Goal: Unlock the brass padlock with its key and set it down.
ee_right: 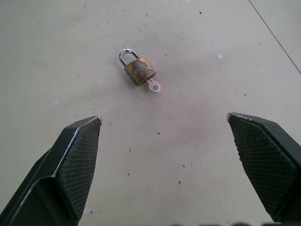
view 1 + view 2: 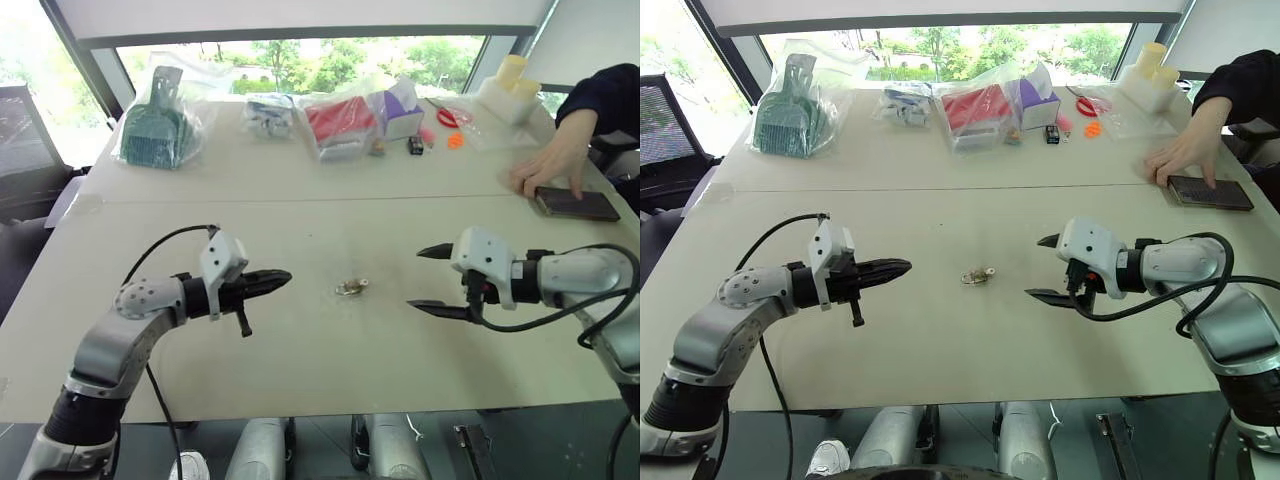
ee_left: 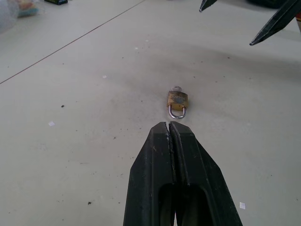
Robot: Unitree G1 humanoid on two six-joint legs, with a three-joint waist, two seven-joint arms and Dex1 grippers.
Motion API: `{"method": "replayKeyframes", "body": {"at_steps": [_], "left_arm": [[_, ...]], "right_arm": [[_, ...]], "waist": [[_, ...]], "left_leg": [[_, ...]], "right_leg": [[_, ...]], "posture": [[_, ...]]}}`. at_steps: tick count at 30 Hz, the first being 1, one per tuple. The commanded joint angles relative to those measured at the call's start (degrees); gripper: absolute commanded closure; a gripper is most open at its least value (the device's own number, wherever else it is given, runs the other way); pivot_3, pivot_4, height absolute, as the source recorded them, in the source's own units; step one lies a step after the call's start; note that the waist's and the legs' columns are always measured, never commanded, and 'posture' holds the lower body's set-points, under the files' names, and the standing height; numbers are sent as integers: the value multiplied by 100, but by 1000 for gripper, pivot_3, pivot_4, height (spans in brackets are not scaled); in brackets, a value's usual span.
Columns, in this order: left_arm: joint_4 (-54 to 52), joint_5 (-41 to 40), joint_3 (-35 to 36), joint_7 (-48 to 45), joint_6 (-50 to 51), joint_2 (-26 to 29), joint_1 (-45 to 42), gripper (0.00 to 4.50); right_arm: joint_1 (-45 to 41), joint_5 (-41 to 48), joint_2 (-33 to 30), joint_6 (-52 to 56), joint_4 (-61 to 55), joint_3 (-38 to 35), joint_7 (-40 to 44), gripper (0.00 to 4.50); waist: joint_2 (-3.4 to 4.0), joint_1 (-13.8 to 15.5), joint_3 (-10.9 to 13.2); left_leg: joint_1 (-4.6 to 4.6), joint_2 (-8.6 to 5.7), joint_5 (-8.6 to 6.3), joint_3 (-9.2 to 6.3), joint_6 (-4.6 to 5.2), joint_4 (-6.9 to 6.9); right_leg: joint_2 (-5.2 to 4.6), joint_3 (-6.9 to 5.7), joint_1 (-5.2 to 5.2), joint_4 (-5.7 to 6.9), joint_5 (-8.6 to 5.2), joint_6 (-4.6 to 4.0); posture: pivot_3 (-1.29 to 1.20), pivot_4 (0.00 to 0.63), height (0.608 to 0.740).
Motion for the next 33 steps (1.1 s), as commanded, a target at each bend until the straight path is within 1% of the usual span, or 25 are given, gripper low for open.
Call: {"method": "replayKeyframes", "body": {"at_steps": [1,8,23,33], "left_arm": [[-375,-115,113,-16,1,110,82,4500],[-526,-140,131,58,88,186,99,4500],[-515,35,-107,79,20,230,29,4500],[-365,175,-431,216,37,-19,-171,4500]], "right_arm": [[-122,-3,-36,-110,-57,-4,52,62],[-163,-23,-31,-152,-13,63,74,62],[-82,-36,-34,-158,-106,63,-37,62],[60,19,-40,-75,-290,-20,-196,62]], "waist": [[0,-1,0],[0,-1,0],[0,-2,0],[0,-2,0]], "left_leg": [[0,0,0,0,0,0],[0,0,0,1,0,0],[0,-1,0,1,0,0],[0,-1,0,1,0,-1]], "right_leg": [[0,0,0,0,0,0],[-1,0,0,-1,0,0],[-1,0,0,-1,0,0],[-1,0,-1,-1,0,0]], "posture": [[0,150,740],[0,150,740],[0,150,740],[0,150,740]]}}
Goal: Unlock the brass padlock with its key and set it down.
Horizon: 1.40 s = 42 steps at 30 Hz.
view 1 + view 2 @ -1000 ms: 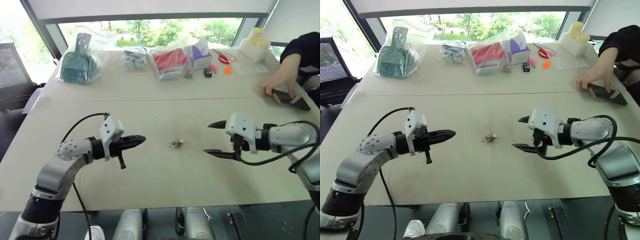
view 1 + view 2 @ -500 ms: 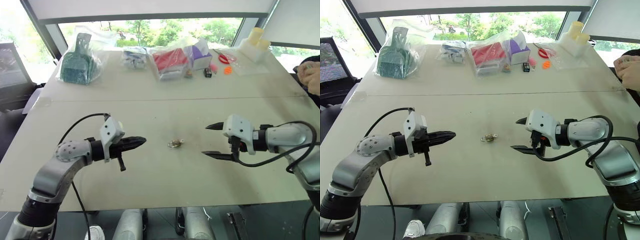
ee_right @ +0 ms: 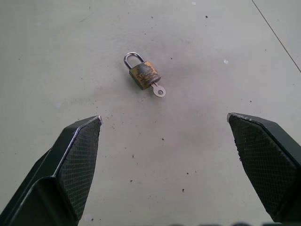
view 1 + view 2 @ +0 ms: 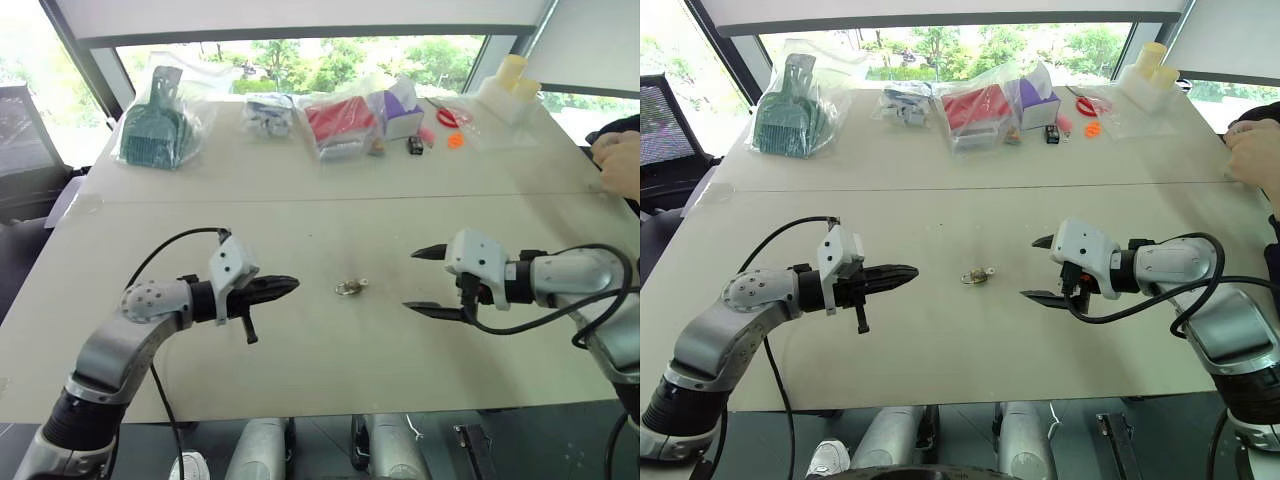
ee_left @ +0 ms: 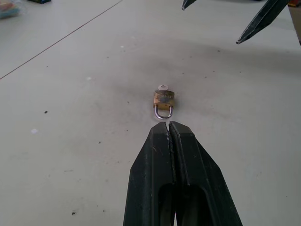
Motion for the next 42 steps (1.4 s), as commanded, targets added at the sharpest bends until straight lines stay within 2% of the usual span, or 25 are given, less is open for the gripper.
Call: {"method": "replayKeyframes", "body": {"at_steps": [1,2,5,9,11,16,23,34,35,36,39,40,42], "left_arm": [[25,145,-222,96,-90,-156,-183,4500],[87,253,-354,133,-141,-245,-230,3959],[422,652,-781,338,-373,-614,-433,2780],[903,1058,-1163,488,-738,-1086,-697,753],[1157,1232,-1315,484,-965,-1249,-776,38],[2233,1724,-1671,592,-1688,-1827,-1065,38],[3047,2070,-1703,809,-2227,-2260,-1150,38],[3517,2458,-1742,833,-2636,-2351,-1171,38],[3531,2469,-1741,823,-2661,-2338,-1154,578],[3529,2481,-1738,820,-2676,-2322,-1128,861],[3490,2492,-1709,799,-2680,-2284,-1066,2212],[3476,2491,-1695,799,-2665,-2275,-1056,2808],[3448,2475,-1667,788,-2633,-2253,-1048,3680]], "right_arm": [[49,33,-37,36,-235,-200,-81,62],[57,39,-28,50,-257,-194,-101,0],[98,24,8,76,-336,-170,-179,0],[204,33,18,137,-447,-247,-310,0],[257,43,14,154,-502,-277,-364,0],[480,2,-11,174,-668,-371,-523,0],[619,2,5,238,-845,-491,-735,0],[608,-25,-1,232,-890,-453,-886,0],[590,-30,3,229,-882,-440,-894,0],[586,-30,3,223,-882,-439,-896,0],[564,-44,3,201,-864,-411,-898,0],[553,-50,9,197,-861,-392,-900,0],[532,-73,18,184,-858,-345,-905,0]], "waist": [[0,11,0],[0,17,0],[0,17,0],[-1,9,0],[-1,7,0],[-1,18,0],[-1,7,-1],[-1,121,-2],[-1,130,-2],[-1,135,-2],[-1,135,-2],[-1,135,-3],[0,137,-3]], "left_leg": [[0,0,0,0,0,0],[0,-1,0,0,0,0],[0,-4,0,1,0,0],[-1,-5,0,1,0,0],[-1,-5,0,0,0,0],[0,-6,1,0,1,1],[0,-4,0,-1,1,2],[2,-5,0,-1,1,8],[2,-5,0,-1,1,8],[2,-5,0,-1,1,8],[2,-4,0,-1,1,8],[2,-4,0,-1,1,8],[3,-4,0,-1,1,8]], "right_leg": [[0,0,0,0,0,0],[0,0,1,0,0,0],[-3,0,2,-1,0,1],[-3,0,3,0,1,2],[-2,0,2,0,1,2],[-3,0,3,1,1,2],[-3,-1,3,1,3,4],[-5,-1,6,2,2,2],[-5,-1,6,2,3,2],[-4,-1,6,2,3,2],[-4,-1,6,2,2,2],[-4,-1,6,2,3,2],[-4,-1,6,2,3,2]], "posture": [[0,150,740],[0,150,740],[0,150,740],[0,150,740],[0,150,740],[0,150,740],[0,150,740],[0,150,740],[0,150,740],[0,150,740],[0,150,740],[0,150,740],[0,150,740]]}}
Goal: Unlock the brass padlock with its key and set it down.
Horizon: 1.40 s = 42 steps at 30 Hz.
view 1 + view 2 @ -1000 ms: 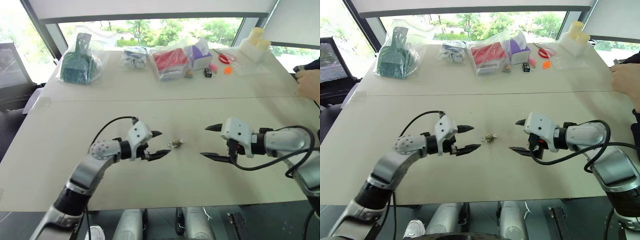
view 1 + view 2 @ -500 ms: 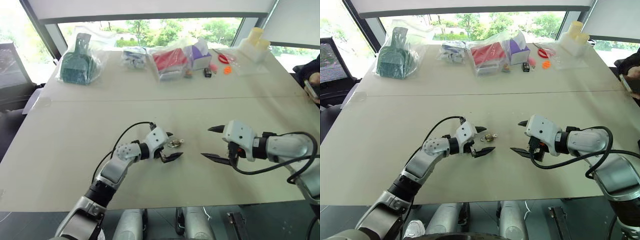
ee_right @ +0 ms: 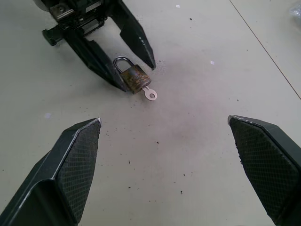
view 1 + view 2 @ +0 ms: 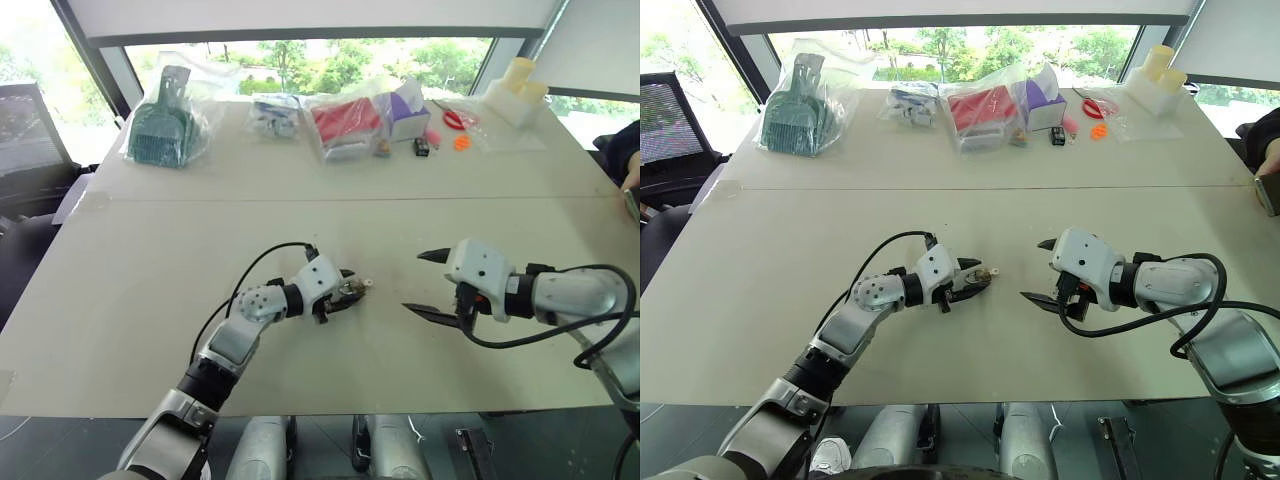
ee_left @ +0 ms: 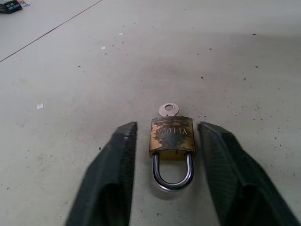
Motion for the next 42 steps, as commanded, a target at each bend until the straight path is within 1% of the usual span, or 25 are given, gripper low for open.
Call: {"method": "replayKeyframes", "body": {"at_steps": [1,2,5,9,11,16,17,19,22,25,26,27,28,32,33,39,42], "left_arm": [[4,48,86,-18,99,113,115,4198],[-82,-13,122,-69,161,136,131,4451],[-410,-302,213,-362,413,225,170,4451],[-1132,-934,448,-1023,888,612,150,4451],[-1382,-1234,603,-1383,1064,896,11,4451],[-1510,-1692,915,-1888,1429,1303,-389,4451],[-1483,-1727,949,-1954,1468,1358,-470,4451],[-1328,-1550,862,-1929,1404,1384,-570,4451],[-1115,-1121,663,-1586,1125,1225,-473,4451],[-1153,-944,557,-1299,1108,1001,-311,3683],[-1183,-867,520,-1184,1097,930,-276,3248],[-1203,-778,481,-1038,1091,838,-239,2659],[-1212,-709,439,-928,1093,764,-205,2246],[-1270,-505,221,-716,1064,573,-62,326],[-1197,-383,156,-599,1018,516,-54,76],[-685,45,-1,-48,1052,158,-177,76],[-427,75,26,128,1238,-52,-253,76]], "right_arm": [[-132,-75,1,-97,-162,-57,-28,0],[-141,-101,7,-121,-167,-26,-37,0],[-169,-274,7,-265,-157,93,-55,0],[-298,-977,154,-1028,3,475,-292,0],[-449,-1477,234,-1614,163,739,-415,0],[-800,-2233,515,-2610,549,1130,-652,0],[-849,-2311,585,-2722,613,1161,-677,0],[-909,-2350,682,-2803,747,1129,-680,0],[-927,-2358,747,-2843,838,1063,-641,0],[-904,-2322,783,-2771,820,987,-620,0],[-887,-2315,779,-2752,803,964,-604,0],[-860,-2312,774,-2730,785,936,-596,0],[-832,-2309,766,-2711,773,910,-589,0],[-742,-2319,716,-2664,755,796,-561,0],[-727,-2323,705,-2664,761,760,-553,0],[-700,-2344,680,-2674,795,641,-527,0],[-710,-2367,678,-2677,817,624,-530,0]], "waist": [[1,3,-1],[1,3,-1],[1,3,-2],[1,-9,-1],[2,-3,-1],[-1,4,1],[0,6,1],[0,8,1],[0,5,1],[0,4,1],[-1,9,1],[-1,12,1],[-1,12,1],[0,7,1],[0,7,1],[0,8,1],[-1,20,0]], "left_leg": [[0,0,0,0,0,0],[2,0,0,0,0,0],[2,1,0,-1,0,2],[0,1,0,1,0,1],[-3,1,0,1,0,1],[-5,-1,0,1,0,3],[-5,-1,0,2,0,4],[-6,-2,0,2,0,3],[-6,-4,0,4,0,3],[-6,-5,0,6,0,3],[-5,-4,0,5,0,3],[-6,-4,0,3,0,3],[-6,-4,1,3,0,4],[-5,-3,0,3,0,5],[-5,-3,0,3,0,5],[-4,-4,0,3,0,5],[-4,-4,0,2,0,6]], "right_leg": [[0,0,1,0,0,0],[0,0,2,0,0,0],[0,-1,2,0,0,-1],[1,-1,-2,0,-1,-1],[2,-1,-5,2,-1,0],[2,-2,-3,1,-2,0],[2,-1,-3,1,-2,0],[3,-1,-3,1,-2,1],[4,-1,0,-1,-1,3],[4,-1,0,-1,1,7],[4,-1,0,0,3,9],[4,-2,0,1,4,10],[4,-2,0,2,3,9],[4,-1,0,2,0,3],[4,-1,0,2,0,3],[4,-1,0,3,1,4],[4,-1,0,3,1,5]], "posture": [[0,150,740],[0,150,740],[0,150,740],[0,150,740],[0,150,740],[0,150,740],[0,150,740],[0,150,740],[0,150,740],[0,150,740],[0,150,740],[0,150,740],[0,150,740],[0,150,740],[0,150,740],[0,150,740],[0,150,740]]}}
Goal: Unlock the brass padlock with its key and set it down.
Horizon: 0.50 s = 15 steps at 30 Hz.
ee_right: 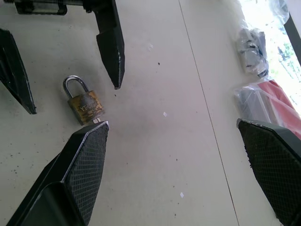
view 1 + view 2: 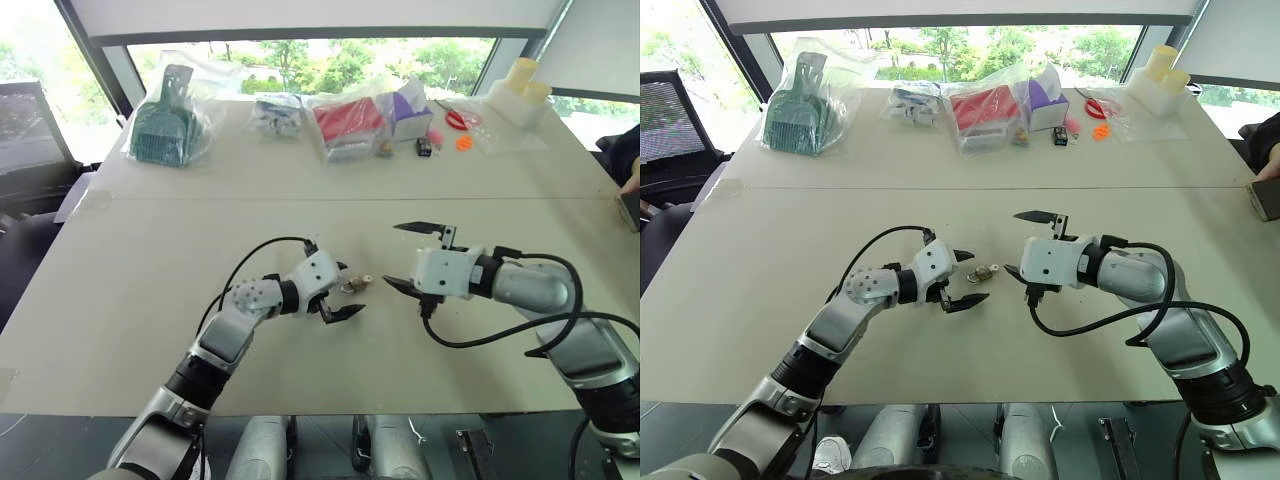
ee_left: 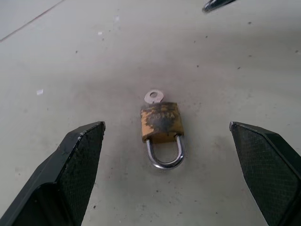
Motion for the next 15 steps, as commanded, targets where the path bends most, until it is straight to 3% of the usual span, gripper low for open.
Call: {"method": "replayKeyframes", "body": {"at_steps": [1,6,7,9,15], "left_arm": [[108,66,30,219,185,-181,-136,76],[105,94,2,438,500,-379,-113,76],[95,103,-12,461,548,-402,-112,313],[48,116,-48,487,634,-426,-108,985],[-73,224,-112,512,747,-360,-109,3664]], "right_arm": [[-28,-12,-44,-23,-115,-212,-9,0],[-11,-19,-46,4,-148,-258,-5,0],[-3,-22,-46,13,-160,-260,-8,0],[11,-24,-46,22,-178,-263,-10,0],[12,-23,-55,26,-183,-282,-7,0]], "waist": [[-1,4,0],[0,5,-1],[0,5,-1],[0,4,-1],[0,-5,-2]], "left_leg": [[0,0,0,-1,0,2],[0,0,0,-3,0,5],[0,0,0,-3,0,6],[1,0,0,-3,0,11],[2,1,-1,-4,1,12]], "right_leg": [[0,0,2,0,0,-1],[0,-1,5,0,0,0],[0,-1,5,0,0,0],[-1,-1,8,0,0,-1],[0,-1,8,2,0,-1]], "posture": [[0,150,740],[0,150,740],[0,150,740],[0,150,740],[0,150,740]]}}
